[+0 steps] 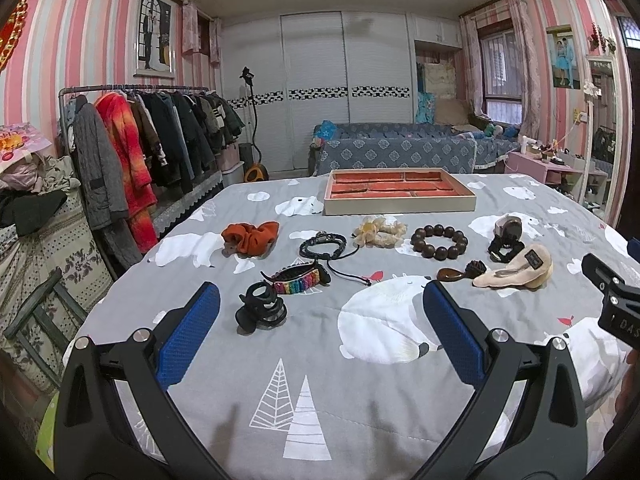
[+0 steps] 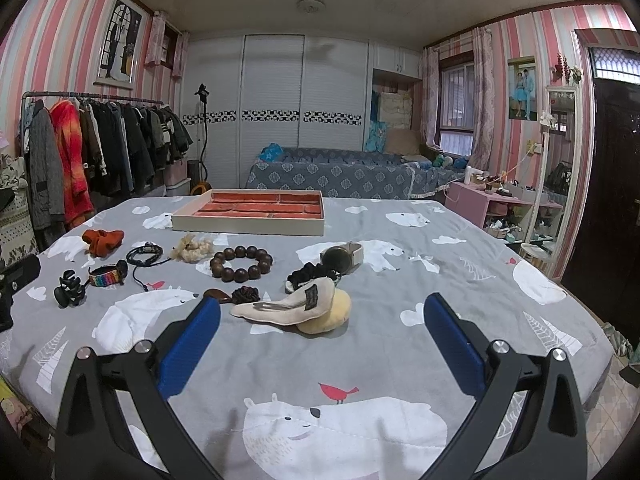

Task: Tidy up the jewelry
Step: 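Grasp the black claw clip with the left tool while the right tool grasps the beige slipper ornament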

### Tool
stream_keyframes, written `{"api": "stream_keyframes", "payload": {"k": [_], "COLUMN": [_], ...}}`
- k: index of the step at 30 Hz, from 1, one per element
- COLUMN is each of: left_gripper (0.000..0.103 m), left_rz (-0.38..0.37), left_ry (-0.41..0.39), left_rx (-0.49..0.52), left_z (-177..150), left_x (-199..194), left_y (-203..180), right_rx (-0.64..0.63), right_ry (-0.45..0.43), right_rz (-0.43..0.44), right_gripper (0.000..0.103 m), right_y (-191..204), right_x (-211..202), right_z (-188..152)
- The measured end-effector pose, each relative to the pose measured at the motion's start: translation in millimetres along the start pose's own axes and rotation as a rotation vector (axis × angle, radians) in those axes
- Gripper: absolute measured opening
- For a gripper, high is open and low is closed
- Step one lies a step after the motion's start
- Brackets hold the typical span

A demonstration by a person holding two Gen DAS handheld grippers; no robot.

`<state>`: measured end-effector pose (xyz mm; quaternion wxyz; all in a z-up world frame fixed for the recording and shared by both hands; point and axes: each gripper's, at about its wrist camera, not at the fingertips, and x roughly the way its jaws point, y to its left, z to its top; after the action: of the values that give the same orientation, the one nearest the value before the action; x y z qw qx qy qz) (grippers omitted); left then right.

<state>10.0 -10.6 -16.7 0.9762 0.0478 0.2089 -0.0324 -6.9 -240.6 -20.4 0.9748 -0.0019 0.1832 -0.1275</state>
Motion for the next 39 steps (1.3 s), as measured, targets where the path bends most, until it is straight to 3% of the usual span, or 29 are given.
{"api": "stream_keyframes", "payload": {"k": [11,22,39], "left_gripper": [0.098,0.098,0.098], "left_rz": [-0.006,0.036,0.066], "left_ry": [0.045,0.101,0.223], "left_rx": [0.016,0.032,0.004], "left_z": [-13,-11,-1], "left_x": [12,67,132], "left_y": [6,21,69], "right_rx": [-0.034,-0.042,0.015], "right_ry": [0.048,0.072,0.253], "right_rz": [-0.010,-0.048,-0.054], "right_gripper": [0.099,0.099,0.098], "right_y": [10,2,-11], "right_x": [17,52,120], "right_z": [-15,-10,4]}}
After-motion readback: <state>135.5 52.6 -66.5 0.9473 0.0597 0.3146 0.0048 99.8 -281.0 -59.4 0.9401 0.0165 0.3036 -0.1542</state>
